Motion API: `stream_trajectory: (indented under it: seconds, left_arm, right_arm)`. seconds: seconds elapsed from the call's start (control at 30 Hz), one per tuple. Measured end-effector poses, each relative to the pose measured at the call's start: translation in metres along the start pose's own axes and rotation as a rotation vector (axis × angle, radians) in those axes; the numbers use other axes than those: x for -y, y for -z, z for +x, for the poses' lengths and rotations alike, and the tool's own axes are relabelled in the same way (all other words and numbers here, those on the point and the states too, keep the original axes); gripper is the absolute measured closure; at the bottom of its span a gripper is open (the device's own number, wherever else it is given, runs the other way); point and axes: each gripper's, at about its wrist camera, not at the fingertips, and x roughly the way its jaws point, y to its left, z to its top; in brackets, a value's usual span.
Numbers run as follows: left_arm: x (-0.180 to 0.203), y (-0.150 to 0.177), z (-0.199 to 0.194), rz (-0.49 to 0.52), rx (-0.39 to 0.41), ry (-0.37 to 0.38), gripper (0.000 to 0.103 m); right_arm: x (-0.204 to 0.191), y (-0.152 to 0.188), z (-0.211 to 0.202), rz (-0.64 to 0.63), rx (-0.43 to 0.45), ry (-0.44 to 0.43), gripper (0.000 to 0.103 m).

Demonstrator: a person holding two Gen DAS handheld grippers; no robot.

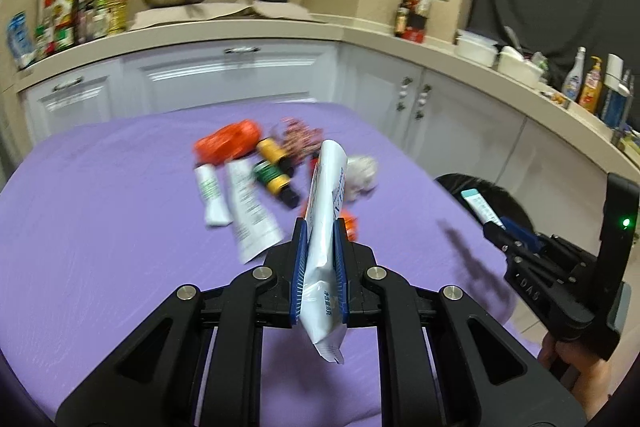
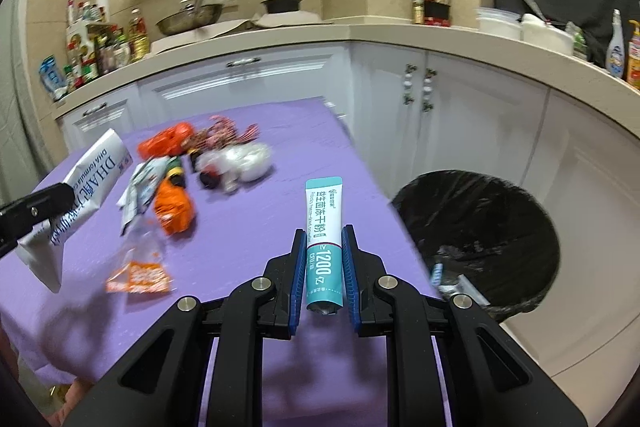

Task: Collect trash
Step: 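Carry both tubes over the black bin and open both tools to drop them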

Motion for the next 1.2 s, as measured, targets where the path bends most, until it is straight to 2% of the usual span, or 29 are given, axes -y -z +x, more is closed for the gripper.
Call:
stream_trajectory:
  seconds: [0.17,0.43,0.7,1.07,1.1,1.17,1.2]
  left_arm:
    - [0.038,-0.017,0.021,0.064,0.013,0.064,0.090]
    - [0.109,-0.040,0.078,0.130,-0.057,0.188,0.090]
    - [0.174,-0.053,0.130,0.209,-0.094,0.221,0.090]
    - [0.223,-0.052,0.197,0.263,-0.185,0.212,0.089]
    - [0.228,-0.051,0.206,0.270,-0.202,0.208,0.087]
    - [0.233,-0.048,0.216,0.280,-0.218,0.195,0.075]
    - [0.234,-0.047,0.220,0.283,-0.216,0.184,0.066]
  right_arm:
    - [0.033,-0.007,-0.001,0.039,0.013,0.071,0.084]
    - [0.090,-0.018,0.000,0.105,0.031,0.180,0.084]
    - [0.136,-0.022,0.013,0.157,0.021,0.237,0.084]
    - [0.181,-0.016,0.053,0.203,-0.022,0.261,0.083]
    - [0.183,-0.016,0.057,0.207,-0.026,0.262,0.082]
    - [0.190,-0.014,0.065,0.220,-0.031,0.274,0.069]
    - [0.193,-0.013,0.069,0.227,-0.034,0.278,0.067]
